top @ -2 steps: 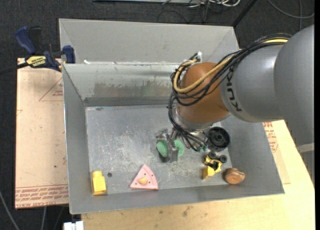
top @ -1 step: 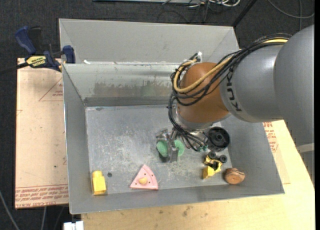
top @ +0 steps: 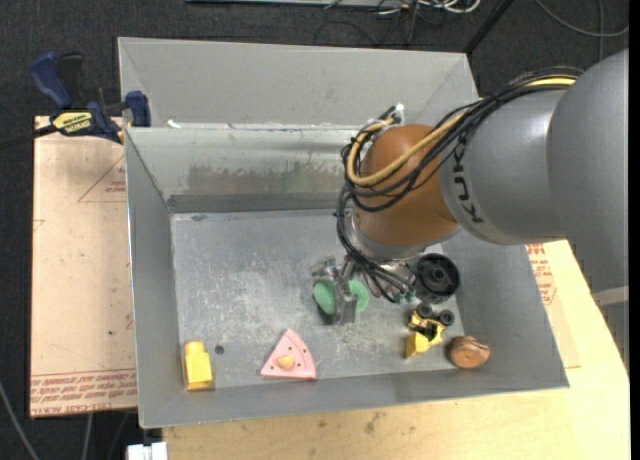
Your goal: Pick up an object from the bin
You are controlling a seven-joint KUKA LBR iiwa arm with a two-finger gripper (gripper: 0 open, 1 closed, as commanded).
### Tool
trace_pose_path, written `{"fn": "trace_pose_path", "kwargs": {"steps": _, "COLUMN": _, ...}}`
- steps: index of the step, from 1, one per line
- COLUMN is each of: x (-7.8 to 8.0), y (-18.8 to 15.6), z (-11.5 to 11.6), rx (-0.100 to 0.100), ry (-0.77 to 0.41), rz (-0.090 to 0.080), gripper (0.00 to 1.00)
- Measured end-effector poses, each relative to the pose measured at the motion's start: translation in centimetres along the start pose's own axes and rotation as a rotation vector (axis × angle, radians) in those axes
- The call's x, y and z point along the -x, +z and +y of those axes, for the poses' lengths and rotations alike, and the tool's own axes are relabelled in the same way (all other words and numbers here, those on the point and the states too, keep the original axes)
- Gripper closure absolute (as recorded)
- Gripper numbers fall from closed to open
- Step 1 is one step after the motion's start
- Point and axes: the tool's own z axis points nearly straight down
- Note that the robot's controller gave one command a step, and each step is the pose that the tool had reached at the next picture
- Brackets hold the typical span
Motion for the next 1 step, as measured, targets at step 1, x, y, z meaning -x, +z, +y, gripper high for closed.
{"fn": "trace_pose_path", "kwargs": {"steps": 1, "x": 0.0, "y": 0.0, "z": 0.0, "rx": 0.0, "ry": 0.0, "rz": 0.0, "gripper": 1.0}}
